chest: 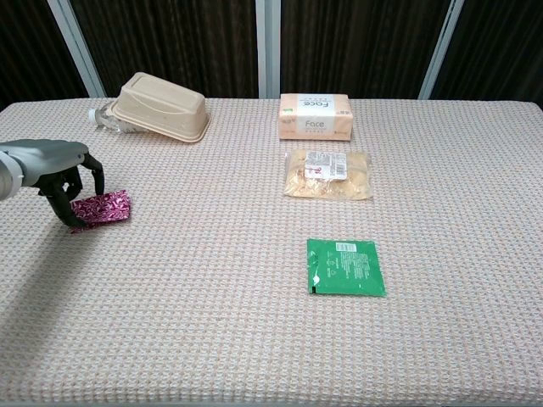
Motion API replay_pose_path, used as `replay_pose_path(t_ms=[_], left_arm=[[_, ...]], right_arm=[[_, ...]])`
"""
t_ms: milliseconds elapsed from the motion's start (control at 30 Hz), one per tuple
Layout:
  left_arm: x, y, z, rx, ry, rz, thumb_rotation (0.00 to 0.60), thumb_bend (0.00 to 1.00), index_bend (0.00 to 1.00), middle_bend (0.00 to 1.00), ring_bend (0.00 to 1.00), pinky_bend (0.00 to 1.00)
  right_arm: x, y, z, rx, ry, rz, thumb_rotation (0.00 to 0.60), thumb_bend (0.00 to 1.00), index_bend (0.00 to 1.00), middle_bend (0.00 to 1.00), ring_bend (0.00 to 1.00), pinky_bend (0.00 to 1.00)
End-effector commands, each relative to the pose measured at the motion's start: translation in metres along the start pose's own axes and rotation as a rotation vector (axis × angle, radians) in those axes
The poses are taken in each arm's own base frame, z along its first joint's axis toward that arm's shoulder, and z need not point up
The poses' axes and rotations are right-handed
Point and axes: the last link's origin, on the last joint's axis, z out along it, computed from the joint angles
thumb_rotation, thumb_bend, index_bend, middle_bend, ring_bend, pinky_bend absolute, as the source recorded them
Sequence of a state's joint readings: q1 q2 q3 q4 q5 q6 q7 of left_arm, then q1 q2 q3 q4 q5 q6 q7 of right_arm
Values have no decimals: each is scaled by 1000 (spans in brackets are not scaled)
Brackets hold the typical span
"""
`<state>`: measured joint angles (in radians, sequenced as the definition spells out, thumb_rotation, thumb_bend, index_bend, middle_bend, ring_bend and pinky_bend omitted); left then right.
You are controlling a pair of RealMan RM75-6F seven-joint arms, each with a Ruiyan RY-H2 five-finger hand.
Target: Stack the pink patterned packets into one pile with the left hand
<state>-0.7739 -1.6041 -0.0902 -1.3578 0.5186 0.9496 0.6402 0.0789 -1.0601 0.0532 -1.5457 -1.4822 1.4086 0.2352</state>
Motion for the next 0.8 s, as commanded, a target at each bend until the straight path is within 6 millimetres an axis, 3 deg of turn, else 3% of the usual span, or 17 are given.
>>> replay_pose_path(t_ms=[33,800], left_arm=[[-1,-2,1,3,-1,-5,600,243,480,891,838,978],[1,3,4,31,-34,-32,600,242,477,890,837,978]], right_arm=[[0,0,0,-2,0,-1,467,61,112,79,0,0],[-1,4,0,-11,-6,3,462,60,112,78,0,0]])
